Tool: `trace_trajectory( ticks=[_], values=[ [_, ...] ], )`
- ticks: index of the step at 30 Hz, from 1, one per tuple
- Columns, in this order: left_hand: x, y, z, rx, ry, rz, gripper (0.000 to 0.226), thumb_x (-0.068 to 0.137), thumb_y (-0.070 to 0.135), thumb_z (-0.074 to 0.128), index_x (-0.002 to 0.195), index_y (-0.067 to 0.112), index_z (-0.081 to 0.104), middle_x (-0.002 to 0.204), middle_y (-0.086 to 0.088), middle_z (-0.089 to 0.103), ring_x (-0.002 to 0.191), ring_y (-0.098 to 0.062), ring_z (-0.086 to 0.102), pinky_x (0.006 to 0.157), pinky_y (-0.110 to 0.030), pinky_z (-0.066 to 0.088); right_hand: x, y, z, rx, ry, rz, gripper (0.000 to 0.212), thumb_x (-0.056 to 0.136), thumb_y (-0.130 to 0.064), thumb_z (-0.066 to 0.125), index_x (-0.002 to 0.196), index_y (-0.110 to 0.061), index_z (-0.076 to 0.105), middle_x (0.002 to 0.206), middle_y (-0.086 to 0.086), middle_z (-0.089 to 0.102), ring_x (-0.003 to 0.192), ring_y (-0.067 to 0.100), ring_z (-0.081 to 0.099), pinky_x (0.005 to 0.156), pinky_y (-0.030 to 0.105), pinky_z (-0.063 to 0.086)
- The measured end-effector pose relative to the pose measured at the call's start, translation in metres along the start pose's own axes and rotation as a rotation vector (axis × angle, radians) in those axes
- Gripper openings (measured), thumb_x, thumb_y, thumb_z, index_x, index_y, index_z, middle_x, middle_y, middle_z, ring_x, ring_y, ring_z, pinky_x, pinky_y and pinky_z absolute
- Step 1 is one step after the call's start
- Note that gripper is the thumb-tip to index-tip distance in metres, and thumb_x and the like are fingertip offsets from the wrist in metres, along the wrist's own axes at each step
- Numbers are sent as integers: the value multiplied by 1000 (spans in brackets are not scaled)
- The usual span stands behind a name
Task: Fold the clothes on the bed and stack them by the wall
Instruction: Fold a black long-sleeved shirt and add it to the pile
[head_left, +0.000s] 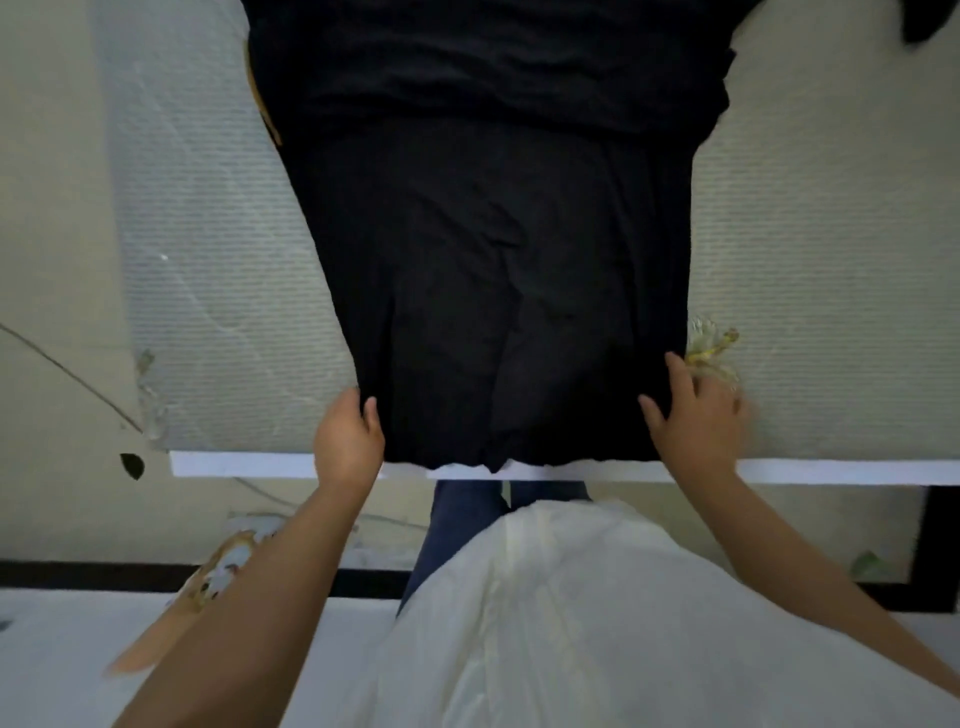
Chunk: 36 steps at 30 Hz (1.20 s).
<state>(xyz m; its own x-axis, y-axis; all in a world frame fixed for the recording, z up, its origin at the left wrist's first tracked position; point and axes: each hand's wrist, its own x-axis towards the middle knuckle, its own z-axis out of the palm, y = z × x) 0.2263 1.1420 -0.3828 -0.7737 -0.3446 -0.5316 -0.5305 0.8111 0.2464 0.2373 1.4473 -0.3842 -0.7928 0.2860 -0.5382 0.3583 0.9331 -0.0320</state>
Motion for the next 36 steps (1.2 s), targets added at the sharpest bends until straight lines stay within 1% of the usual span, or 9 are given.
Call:
trace_trajectory(
  ticks=[6, 12, 16, 19, 22, 25, 29, 32, 36],
  values=[
    [13, -42, -32, 100, 23, 7, 16, 93, 5, 38, 94, -5, 51, 87, -23, 52, 76, -34, 50, 62, -34, 29, -11, 31, -2, 79, 131, 50, 34, 88, -1, 46, 121, -3, 51, 73, 24, 65, 72, 36, 61, 84, 38, 30],
    [22, -66, -32, 324, -175, 71, 22, 90, 1, 41, 109, -4, 49, 109, -26, 54, 96, -39, 53, 73, -40, 36, -7, 49, -10, -294, -138, -20, 29, 88, -3, 44, 117, -4, 42, 86, 16, 66, 81, 31, 62, 74, 34, 35],
    [17, -67, -20, 335, 86, 202, 24, 84, -8, 45, 107, -8, 51, 103, -31, 53, 89, -43, 52, 71, -48, 38, -19, 36, -2, -175, 104, 30, 35, 83, 2, 48, 118, 4, 46, 110, 25, 57, 102, 38, 53, 91, 44, 34],
    [8, -61, -16, 153, 236, 235, 31, 89, 3, 44, 119, -1, 52, 118, -26, 53, 108, -41, 50, 90, -51, 40, -36, 18, 2, -92, 428, -238, 53, 64, 7, 50, 116, 10, 54, 120, 32, 54, 110, 48, 53, 94, 60, 35],
    [-10, -40, -2, 79, 115, 654, 32, 91, 18, 43, 107, -1, 63, 105, -22, 64, 98, -37, 61, 84, -46, 49, -51, -3, 26, -263, 373, -589, 58, 56, -8, 66, 113, 1, 62, 121, 25, 58, 110, 45, 56, 88, 66, 37],
    [-26, -37, 25, 451, -14, 1019, 49, 62, 26, 80, 98, -5, 68, 99, -23, 68, 91, -37, 67, 72, -47, 54, -52, -7, 47, -396, 157, -610, 74, 51, -16, 86, 120, -8, 60, 127, 17, 57, 114, 36, 56, 88, 59, 43],
    [-17, -36, 30, 562, -51, 922, 72, 34, 11, 91, 100, -5, 68, 99, -21, 68, 88, -33, 68, 69, -42, 54, -34, 5, 43, -355, 248, -676, 73, 38, -4, 89, 107, 0, 67, 108, 18, 68, 92, 32, 68, 70, 45, 53],
    [-5, -46, 24, 466, 59, 1061, 50, 47, -8, 77, 96, -5, 70, 95, -21, 69, 82, -33, 69, 63, -38, 54, -25, 18, 32, -267, 274, -797, 54, 39, 8, 86, 91, 9, 70, 85, 22, 70, 68, 35, 69, 54, 35, 53],
    [8, -66, -4, 404, 97, 1091, 33, 69, -2, 39, 76, -7, 71, 79, -19, 71, 78, -29, 60, 51, -29, 51, -16, 16, 6, -309, 297, -822, 21, 43, 18, 65, 61, 6, 67, 56, 16, 61, 44, 28, 57, 37, 23, 44]
  ],
)
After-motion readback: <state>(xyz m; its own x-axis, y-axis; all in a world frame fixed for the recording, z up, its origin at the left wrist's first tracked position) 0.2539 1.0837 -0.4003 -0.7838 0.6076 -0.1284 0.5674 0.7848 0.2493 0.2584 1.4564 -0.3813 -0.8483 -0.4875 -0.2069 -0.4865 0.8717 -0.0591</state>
